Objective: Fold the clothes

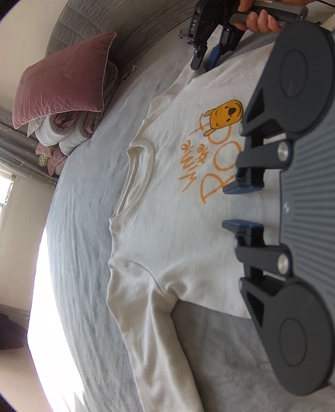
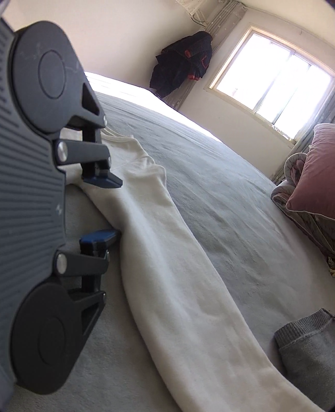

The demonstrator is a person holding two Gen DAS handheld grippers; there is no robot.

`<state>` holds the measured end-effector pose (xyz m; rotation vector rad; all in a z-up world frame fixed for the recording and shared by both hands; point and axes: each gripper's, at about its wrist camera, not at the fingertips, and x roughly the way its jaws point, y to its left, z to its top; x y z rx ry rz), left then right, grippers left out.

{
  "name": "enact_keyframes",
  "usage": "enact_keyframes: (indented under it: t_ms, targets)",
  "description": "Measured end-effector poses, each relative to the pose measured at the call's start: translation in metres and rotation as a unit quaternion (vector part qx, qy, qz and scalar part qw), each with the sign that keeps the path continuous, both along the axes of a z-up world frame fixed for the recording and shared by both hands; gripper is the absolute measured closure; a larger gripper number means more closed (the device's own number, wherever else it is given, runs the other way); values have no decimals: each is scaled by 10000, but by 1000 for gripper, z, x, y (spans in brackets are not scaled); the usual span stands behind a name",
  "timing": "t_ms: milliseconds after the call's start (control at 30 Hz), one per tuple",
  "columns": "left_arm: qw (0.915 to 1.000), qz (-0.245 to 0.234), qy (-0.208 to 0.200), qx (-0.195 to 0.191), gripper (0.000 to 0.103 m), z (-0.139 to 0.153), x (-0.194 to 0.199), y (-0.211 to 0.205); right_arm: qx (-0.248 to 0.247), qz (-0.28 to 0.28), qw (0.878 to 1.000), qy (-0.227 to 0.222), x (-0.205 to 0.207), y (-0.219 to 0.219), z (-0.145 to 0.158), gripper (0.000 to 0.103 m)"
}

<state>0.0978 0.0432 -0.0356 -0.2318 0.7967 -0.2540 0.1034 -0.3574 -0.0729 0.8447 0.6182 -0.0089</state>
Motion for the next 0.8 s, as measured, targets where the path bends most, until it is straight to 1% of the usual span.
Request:
enact_keyframes:
  t_ms: [33, 67, 100, 133, 200, 233, 300, 333, 367, 467, 500, 533, 567, 600, 633, 733, 800]
  targets:
    - [10000, -16, -27, 43, 81, 0, -1, -1, -159, 40, 9999, 27, 2, 2, 1, 85]
    - [9999, -36, -57, 85, 81, 0, -2, -2, -334, 57, 9994, 38, 3, 3, 3, 93]
    - [9999, -55, -86, 126, 81, 0, -2, -2, -529, 47, 9986, 33, 3, 3, 7, 97]
    - [9998, -62, -102, 141, 81, 0, -3, -2, -731, -20, 9973, 9, 2, 2, 10, 99]
    - [9998, -65, -100, 132, 81, -1, -2, -1, -1089, -256, 9937, -62, -1, -4, 18, 100]
    - [9999, -57, -90, 114, 81, -1, -2, -1, -1091, -296, 9936, -76, -1, -8, 19, 100]
    - [9999, -43, -70, 78, 81, -2, -1, 0, -741, -192, 9971, -52, -1, -15, 18, 100]
    - [10000, -37, -60, 59, 81, -2, -1, 1, -517, -71, 9986, -3, -1, -16, 17, 92]
    - [10000, -30, -51, 40, 81, -2, -1, 2, -337, 40, 9994, 40, -1, -15, 15, 88]
    - [10000, 3, -12, -40, 81, -2, 0, 3, 54, 336, 9993, 148, 1, -5, 11, 87]
    - [10000, 15, 0, -61, 81, -2, 1, 4, 185, 435, 9987, 184, 1, -2, 9, 85]
    - [10000, 20, 1, -62, 81, -2, 0, 4, 315, 533, 9978, 220, 2, 1, 7, 73]
    - [10000, 25, 1, -62, 81, -2, 0, 4, 373, 602, 9972, 221, 2, 4, 7, 53]
    - [10000, 25, -2, -53, 81, -2, 1, 4, 349, 637, 9972, 183, 1, 6, 7, 48]
    - [10000, 24, -4, -47, 81, -2, 0, 4, 325, 672, 9971, 144, 0, 9, 7, 46]
    - [10000, 21, 2, -47, 81, -2, 0, 5, 254, 777, 9966, 29, -3, 18, 9, 46]
    - [10000, 27, 12, -60, 81, -2, 0, 6, 415, 844, 9956, 7, -3, 19, 7, 46]
